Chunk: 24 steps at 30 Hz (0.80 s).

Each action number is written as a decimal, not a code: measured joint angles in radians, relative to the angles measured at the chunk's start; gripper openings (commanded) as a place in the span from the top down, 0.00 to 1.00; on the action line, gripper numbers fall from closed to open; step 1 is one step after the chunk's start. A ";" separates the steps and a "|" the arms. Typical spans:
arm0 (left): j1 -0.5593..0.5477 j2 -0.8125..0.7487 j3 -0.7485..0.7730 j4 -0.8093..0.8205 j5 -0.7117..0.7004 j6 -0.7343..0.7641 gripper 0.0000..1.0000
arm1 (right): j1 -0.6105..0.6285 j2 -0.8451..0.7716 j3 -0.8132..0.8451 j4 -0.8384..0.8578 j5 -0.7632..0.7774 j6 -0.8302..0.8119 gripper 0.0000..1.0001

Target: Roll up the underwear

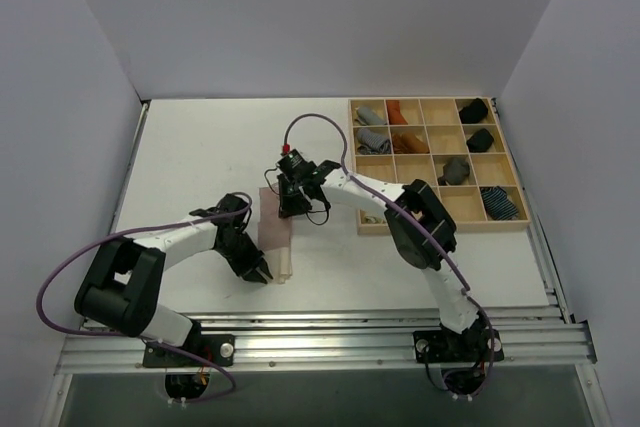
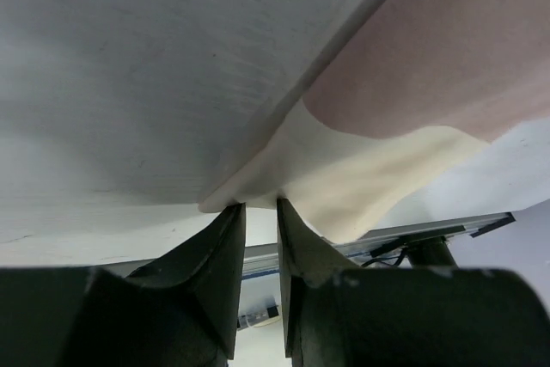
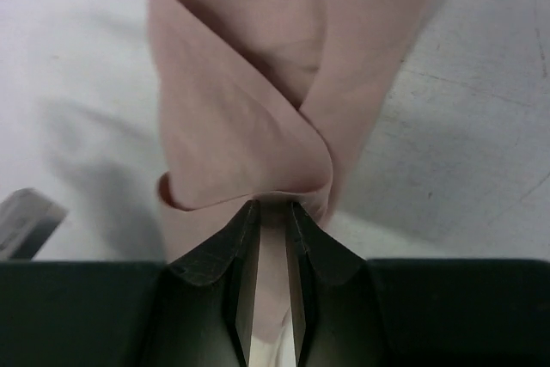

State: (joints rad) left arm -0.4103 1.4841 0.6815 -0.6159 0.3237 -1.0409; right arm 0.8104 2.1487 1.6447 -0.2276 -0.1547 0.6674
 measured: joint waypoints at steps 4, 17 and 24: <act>-0.010 0.005 -0.006 0.023 0.018 -0.028 0.70 | -0.014 0.063 0.023 -0.018 -0.004 -0.016 0.86; -0.031 -0.034 -0.001 -0.015 -0.031 -0.036 0.69 | -0.072 0.063 0.054 -0.082 0.034 -0.077 0.87; -0.034 -0.153 0.055 -0.031 -0.079 -0.040 0.67 | -0.071 0.049 0.083 -0.110 0.000 -0.092 0.86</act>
State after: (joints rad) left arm -0.4438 1.3315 0.7364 -0.6464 0.2447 -1.0805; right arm 0.7399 2.1979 1.7279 -0.3374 -0.1551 0.5755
